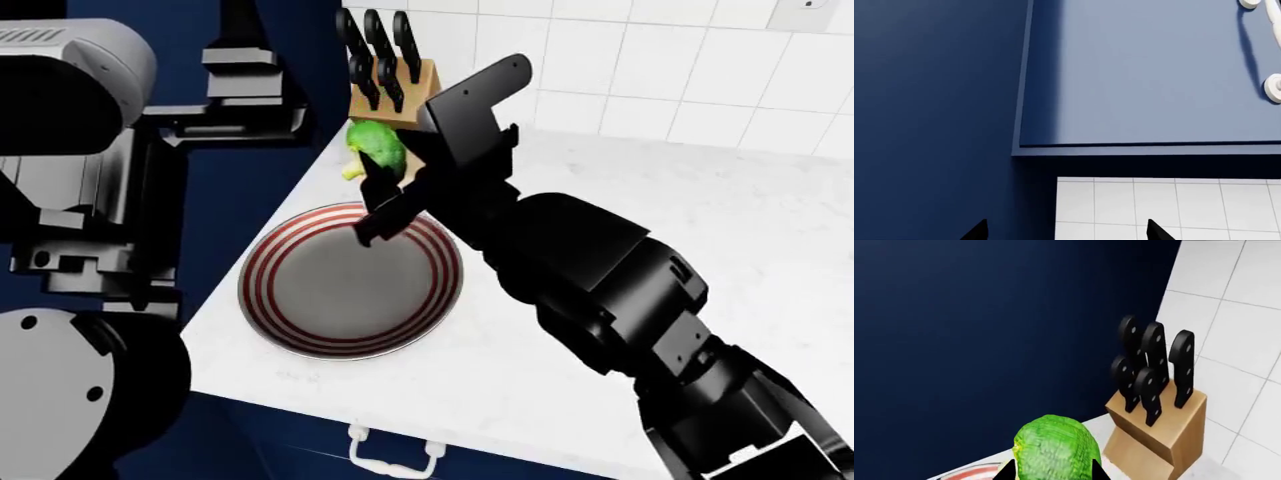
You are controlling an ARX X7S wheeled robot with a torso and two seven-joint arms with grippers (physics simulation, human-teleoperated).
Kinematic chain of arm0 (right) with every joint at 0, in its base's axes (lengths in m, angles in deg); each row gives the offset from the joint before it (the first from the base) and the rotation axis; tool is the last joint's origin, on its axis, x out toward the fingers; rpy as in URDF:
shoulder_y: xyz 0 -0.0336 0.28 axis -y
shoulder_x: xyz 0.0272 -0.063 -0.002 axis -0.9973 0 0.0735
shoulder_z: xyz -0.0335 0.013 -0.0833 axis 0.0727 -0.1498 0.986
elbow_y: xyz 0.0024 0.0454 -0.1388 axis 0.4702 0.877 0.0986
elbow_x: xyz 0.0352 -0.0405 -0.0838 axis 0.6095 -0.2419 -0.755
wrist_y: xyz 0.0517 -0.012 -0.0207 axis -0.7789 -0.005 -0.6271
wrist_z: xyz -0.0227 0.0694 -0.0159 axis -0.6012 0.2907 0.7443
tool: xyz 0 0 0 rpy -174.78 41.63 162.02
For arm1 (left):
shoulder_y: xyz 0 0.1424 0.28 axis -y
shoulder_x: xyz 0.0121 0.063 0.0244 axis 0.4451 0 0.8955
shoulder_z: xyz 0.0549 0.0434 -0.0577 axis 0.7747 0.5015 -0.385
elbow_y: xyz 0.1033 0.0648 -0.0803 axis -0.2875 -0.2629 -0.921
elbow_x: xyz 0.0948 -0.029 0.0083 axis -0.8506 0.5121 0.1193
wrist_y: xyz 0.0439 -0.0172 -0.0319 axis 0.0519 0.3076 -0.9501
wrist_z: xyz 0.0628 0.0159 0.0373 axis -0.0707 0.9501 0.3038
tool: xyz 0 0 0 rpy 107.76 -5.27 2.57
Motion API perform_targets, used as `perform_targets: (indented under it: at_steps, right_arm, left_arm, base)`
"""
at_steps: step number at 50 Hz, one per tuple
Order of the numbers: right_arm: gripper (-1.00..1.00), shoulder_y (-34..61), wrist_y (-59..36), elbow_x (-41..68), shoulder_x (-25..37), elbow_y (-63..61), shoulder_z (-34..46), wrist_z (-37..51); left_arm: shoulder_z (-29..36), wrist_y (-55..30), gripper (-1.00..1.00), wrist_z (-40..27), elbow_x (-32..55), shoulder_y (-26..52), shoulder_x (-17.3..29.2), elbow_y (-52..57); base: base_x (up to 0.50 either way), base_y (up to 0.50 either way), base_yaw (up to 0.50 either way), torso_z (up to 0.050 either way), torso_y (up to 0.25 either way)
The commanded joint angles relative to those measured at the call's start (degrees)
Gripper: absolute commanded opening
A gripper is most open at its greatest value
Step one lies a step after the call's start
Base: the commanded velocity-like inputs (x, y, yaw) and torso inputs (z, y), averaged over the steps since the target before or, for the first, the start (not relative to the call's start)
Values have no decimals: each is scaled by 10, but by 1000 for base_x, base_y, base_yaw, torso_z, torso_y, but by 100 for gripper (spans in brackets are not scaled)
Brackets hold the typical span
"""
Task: Pick the broccoli from the top rack in the oven and place it on the plate on the counter.
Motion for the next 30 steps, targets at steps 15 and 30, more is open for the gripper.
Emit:
perform_targets:
  at_steps: [15,30]
  right_arm:
    - [-100,-20,3,-4,-30,53,22,-26]
    - [-100,-33,-4,0,-28,53,33,-28]
  left_arm:
    - [4,9,100,-3,1,-3,3,-3]
    - [8,13,100,-4,2,-4,5,-4]
  base:
    - [0,0,0,0,0]
    - [0,0,0,1,1]
